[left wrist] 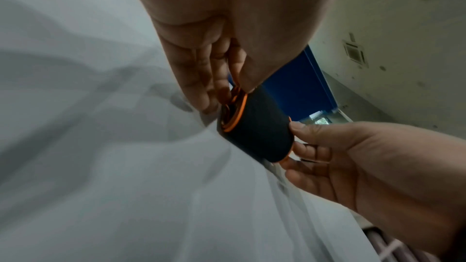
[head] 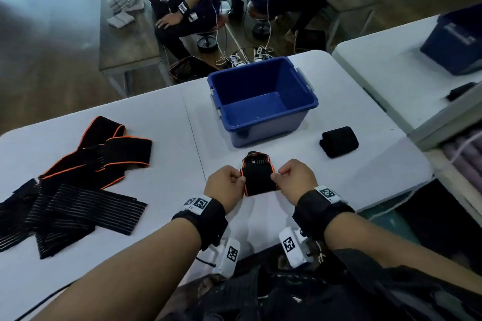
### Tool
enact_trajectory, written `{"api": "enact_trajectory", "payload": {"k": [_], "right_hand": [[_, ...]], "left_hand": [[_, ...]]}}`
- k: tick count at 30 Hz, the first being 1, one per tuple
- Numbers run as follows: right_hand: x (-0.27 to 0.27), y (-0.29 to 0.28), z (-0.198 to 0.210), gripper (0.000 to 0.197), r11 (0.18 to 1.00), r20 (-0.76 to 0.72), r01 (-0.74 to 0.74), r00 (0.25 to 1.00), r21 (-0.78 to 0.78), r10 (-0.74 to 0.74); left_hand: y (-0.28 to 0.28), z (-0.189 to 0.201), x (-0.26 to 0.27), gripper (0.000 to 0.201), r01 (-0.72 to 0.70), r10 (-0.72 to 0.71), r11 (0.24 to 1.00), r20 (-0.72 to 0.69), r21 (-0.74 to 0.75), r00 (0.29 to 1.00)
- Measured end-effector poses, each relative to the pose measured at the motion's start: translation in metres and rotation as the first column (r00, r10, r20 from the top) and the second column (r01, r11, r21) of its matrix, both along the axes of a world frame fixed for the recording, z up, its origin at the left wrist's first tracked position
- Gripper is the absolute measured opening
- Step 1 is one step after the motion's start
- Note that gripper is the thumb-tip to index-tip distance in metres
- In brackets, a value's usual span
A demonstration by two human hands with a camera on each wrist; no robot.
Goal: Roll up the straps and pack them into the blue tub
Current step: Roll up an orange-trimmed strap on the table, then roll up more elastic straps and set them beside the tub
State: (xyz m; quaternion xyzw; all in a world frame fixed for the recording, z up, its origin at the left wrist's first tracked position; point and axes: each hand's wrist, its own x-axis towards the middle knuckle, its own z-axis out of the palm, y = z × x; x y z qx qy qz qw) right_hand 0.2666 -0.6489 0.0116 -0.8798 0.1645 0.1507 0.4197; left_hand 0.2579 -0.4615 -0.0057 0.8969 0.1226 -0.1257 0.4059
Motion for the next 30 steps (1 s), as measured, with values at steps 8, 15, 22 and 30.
{"api": "enact_trajectory", "payload": {"k": [8, 15, 22, 30], "right_hand": [[0.005, -0.074, 0.009, 0.018, 0.981, 0.079, 0.167, 0.981, 0.100, -0.175], [0.017, -0.108, 0.014, 0.033, 0.989, 0.129, 0.085, 0.987, 0.121, -0.100], [0.026, -0.083, 0.018, 0.016, 0.976, 0.155, -0.109, 0.985, 0.188, 0.080], [0.015, 0.035, 0.011, 0.009, 0.848, 0.107, -0.483, 0.876, 0.217, 0.471]], "left_hand": [[-0.089, 0.007, 0.029, 0.010, 0.093, -0.097, 0.978, -0.014, -0.185, 0.995], [-0.117, 0.008, 0.036, 0.012, 0.034, -0.035, 0.956, 0.003, -0.291, 0.999], [-0.062, 0.004, 0.013, 0.005, -0.163, 0.168, 0.950, -0.005, -0.265, 0.986], [0.074, 0.019, -0.052, 0.008, -0.293, 0.282, 0.948, 0.104, 0.120, 0.954]]}}
